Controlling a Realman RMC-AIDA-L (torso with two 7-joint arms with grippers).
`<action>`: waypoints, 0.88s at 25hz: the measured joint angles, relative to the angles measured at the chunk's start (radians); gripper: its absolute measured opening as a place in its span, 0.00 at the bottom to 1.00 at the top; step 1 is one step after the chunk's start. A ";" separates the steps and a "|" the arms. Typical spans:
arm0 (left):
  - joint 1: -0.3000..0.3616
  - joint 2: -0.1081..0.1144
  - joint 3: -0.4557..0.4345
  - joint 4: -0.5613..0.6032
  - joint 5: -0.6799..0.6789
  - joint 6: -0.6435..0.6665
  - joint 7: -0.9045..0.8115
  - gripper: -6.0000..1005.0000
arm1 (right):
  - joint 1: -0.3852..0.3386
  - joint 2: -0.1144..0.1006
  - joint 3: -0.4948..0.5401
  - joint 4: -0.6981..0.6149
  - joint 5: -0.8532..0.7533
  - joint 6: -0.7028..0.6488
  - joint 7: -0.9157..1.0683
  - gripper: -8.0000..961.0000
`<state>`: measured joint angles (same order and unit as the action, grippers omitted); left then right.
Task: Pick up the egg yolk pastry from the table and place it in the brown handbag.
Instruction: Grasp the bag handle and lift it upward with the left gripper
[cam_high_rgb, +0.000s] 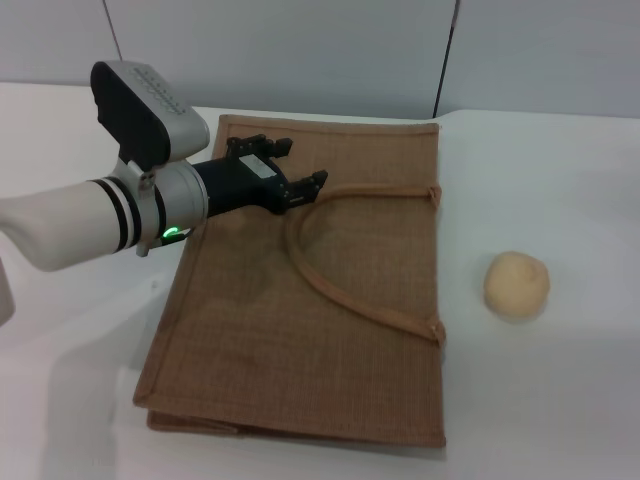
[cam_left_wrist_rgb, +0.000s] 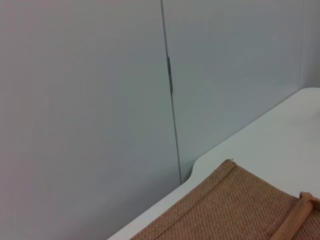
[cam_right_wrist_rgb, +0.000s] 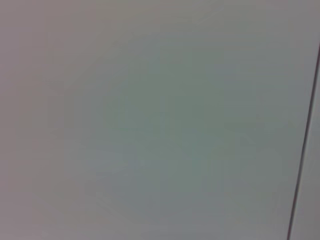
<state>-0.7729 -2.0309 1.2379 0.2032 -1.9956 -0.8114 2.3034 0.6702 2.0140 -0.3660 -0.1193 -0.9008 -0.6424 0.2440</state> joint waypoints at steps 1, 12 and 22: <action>0.000 0.000 0.000 0.000 0.002 -0.001 0.000 0.69 | 0.001 0.000 0.000 0.000 0.001 0.000 0.000 0.93; 0.002 -0.006 0.000 -0.019 0.007 -0.002 -0.004 0.70 | 0.009 0.000 0.005 0.000 0.005 -0.001 -0.001 0.93; -0.009 -0.007 0.000 -0.046 0.007 -0.022 -0.054 0.70 | 0.021 0.000 0.006 0.000 0.007 -0.002 0.000 0.93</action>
<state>-0.7821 -2.0380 1.2379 0.1572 -1.9886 -0.8333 2.2495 0.6913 2.0141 -0.3604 -0.1197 -0.8940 -0.6442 0.2435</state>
